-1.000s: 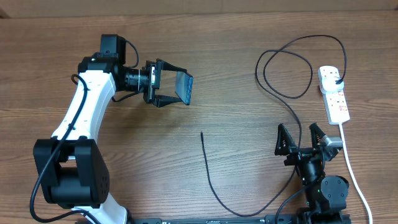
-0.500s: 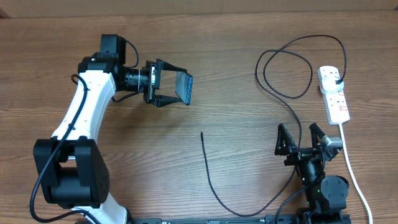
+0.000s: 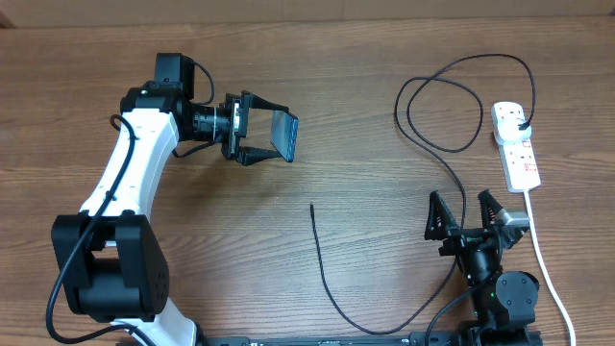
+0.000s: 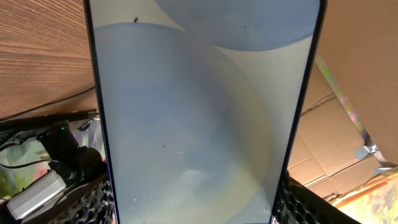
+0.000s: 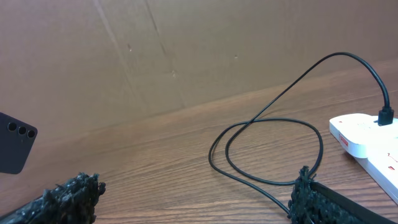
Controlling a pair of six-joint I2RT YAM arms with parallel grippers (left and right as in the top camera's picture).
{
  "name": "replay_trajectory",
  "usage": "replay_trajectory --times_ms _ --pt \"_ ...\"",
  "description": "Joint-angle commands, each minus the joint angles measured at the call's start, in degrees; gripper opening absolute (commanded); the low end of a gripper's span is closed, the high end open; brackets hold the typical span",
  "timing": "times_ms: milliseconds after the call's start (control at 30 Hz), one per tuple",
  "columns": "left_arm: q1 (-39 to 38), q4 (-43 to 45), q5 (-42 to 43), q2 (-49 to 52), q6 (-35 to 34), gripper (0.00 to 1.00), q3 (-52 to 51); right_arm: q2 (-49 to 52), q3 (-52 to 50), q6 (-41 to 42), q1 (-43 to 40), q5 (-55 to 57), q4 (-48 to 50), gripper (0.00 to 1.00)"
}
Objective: Plug charger to phone and switch on socket
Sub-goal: 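Lift the phone with the left gripper and tilt it upright toward center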
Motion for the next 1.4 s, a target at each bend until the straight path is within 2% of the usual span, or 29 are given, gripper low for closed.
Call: replay_trajectory --times_ms 0,1033,1167,1367 --pt "0.04 0.07 3.48 -2.49 1.38 0.04 0.07 -0.57 -0.61 0.04 0.22 0.52 0.33 1.0" --pt "0.07 0.09 4.24 -2.49 3.3 0.04 0.07 -0.57 -0.61 0.04 0.22 0.52 0.33 1.0" --pt "0.04 0.07 1.27 -2.49 5.38 0.05 0.07 -0.57 -0.61 0.04 0.22 0.52 0.33 1.0" --pt "-0.11 0.04 -8.04 -2.49 6.19 0.04 0.07 -0.57 -0.61 0.04 0.22 0.52 0.33 1.0"
